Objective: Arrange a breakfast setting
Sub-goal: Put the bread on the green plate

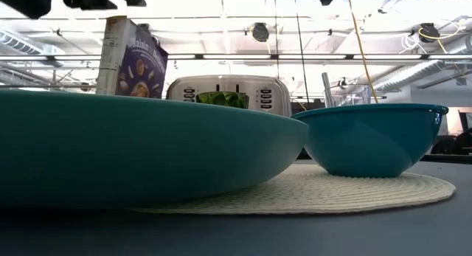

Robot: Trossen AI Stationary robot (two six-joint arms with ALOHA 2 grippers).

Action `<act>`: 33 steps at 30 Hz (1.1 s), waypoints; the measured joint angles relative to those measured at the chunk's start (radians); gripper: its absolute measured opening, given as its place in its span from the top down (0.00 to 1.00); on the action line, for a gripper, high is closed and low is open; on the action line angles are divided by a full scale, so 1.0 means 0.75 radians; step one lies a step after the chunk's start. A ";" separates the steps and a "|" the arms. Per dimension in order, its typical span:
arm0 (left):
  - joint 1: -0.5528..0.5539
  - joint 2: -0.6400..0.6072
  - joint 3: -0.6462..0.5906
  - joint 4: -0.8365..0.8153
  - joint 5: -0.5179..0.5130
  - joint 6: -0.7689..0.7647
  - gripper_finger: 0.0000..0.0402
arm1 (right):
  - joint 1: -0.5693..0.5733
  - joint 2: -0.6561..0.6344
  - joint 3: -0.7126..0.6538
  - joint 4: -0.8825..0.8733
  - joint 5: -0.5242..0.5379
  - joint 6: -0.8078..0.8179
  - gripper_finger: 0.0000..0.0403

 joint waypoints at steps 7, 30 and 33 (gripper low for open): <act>-0.033 -0.001 0.204 -0.077 -0.007 0.166 0.02 | -0.001 0.034 0.000 0.132 0.213 0.240 0.21; -0.448 0.001 0.377 -0.764 0.004 -0.166 0.02 | -0.191 0.392 0.049 0.575 0.627 0.496 0.21; -0.481 0.001 0.377 -0.857 0.004 -0.263 0.02 | -0.222 0.434 0.155 0.500 0.628 0.511 0.21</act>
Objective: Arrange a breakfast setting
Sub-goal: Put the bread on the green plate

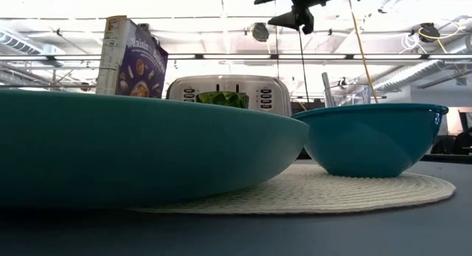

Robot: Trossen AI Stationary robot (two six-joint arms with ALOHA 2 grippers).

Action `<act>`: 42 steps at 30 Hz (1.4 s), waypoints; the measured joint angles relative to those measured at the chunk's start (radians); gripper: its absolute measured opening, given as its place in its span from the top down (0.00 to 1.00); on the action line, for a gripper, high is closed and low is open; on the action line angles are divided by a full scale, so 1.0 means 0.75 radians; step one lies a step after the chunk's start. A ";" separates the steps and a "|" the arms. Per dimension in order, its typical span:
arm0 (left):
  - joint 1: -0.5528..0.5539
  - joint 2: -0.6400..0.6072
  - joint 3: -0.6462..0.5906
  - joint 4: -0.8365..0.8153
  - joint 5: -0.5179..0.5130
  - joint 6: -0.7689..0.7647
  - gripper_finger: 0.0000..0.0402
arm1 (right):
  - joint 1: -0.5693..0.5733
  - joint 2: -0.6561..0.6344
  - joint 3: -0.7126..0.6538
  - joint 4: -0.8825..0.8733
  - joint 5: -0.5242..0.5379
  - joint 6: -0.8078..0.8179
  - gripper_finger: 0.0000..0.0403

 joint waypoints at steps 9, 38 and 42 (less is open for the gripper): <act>-0.032 0.000 -0.001 -0.048 0.000 -0.097 0.02 | -0.104 0.164 0.415 -0.641 0.000 0.047 0.21; -0.031 0.000 -0.001 -0.051 -0.001 -0.086 0.02 | -0.173 0.361 0.384 -0.884 -0.001 0.294 0.21; -0.031 0.000 -0.001 -0.051 -0.001 -0.086 0.02 | -0.173 0.357 0.343 -0.849 -0.001 0.306 0.21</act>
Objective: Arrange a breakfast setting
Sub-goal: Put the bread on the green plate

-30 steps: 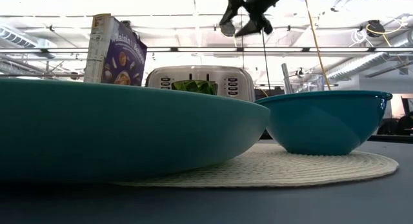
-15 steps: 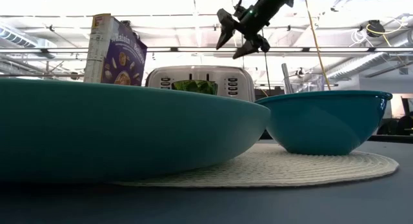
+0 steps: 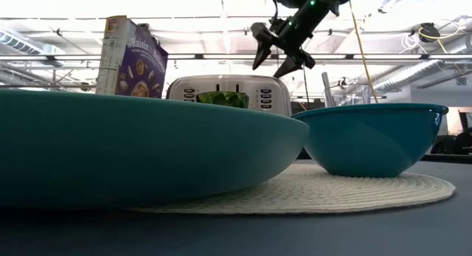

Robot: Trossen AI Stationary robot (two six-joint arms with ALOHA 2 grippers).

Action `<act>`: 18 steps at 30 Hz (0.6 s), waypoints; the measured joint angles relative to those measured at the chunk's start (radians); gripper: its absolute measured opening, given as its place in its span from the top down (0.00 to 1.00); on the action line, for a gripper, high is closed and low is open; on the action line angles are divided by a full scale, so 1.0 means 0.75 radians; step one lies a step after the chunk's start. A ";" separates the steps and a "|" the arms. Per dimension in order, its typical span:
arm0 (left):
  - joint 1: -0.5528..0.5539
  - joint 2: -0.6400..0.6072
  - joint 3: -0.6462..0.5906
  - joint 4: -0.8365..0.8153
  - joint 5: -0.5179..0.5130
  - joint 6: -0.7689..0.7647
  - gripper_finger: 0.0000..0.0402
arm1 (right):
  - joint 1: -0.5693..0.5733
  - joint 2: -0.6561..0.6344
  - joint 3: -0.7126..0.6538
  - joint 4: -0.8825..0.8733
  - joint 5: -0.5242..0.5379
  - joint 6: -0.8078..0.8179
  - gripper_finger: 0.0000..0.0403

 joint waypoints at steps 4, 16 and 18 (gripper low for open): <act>0.000 0.000 0.000 0.000 0.000 0.000 0.02 | 0.000 0.003 -0.050 0.104 0.000 0.007 0.21; 0.000 0.000 0.000 0.000 0.000 0.000 0.02 | 0.003 0.002 -0.165 0.344 -0.010 -0.008 0.35; 0.000 0.000 0.000 0.000 0.000 0.000 0.02 | 0.003 0.002 -0.166 0.364 -0.041 -0.024 0.38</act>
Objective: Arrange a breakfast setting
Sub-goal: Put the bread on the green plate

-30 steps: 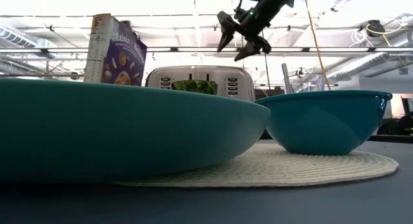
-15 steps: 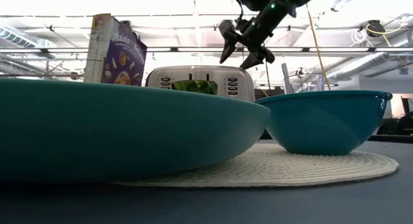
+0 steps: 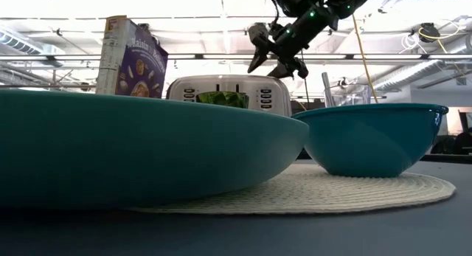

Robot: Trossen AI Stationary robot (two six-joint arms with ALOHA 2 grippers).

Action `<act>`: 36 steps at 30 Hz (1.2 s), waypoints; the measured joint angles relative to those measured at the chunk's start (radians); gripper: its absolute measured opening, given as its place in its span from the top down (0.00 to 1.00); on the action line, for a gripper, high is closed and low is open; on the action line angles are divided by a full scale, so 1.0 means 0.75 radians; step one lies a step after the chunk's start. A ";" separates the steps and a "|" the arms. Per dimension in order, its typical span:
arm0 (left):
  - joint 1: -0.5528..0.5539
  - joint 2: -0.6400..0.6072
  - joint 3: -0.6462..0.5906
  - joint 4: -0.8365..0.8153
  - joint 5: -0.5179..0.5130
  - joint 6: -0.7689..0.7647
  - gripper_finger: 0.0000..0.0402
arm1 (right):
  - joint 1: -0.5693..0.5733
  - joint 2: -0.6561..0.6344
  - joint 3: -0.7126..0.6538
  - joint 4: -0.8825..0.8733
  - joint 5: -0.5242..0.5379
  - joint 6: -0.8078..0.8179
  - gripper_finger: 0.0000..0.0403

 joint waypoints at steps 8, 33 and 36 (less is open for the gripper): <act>0.000 0.000 0.000 0.000 0.000 0.000 0.02 | -0.001 0.000 0.024 0.036 -0.070 -0.085 0.44; 0.000 0.000 0.000 0.000 0.000 0.000 0.02 | -0.053 0.000 0.245 -0.360 -0.064 -0.132 0.44; 0.000 0.000 0.000 0.000 0.000 0.000 0.02 | -0.042 0.000 0.215 -0.330 -0.064 -0.132 0.44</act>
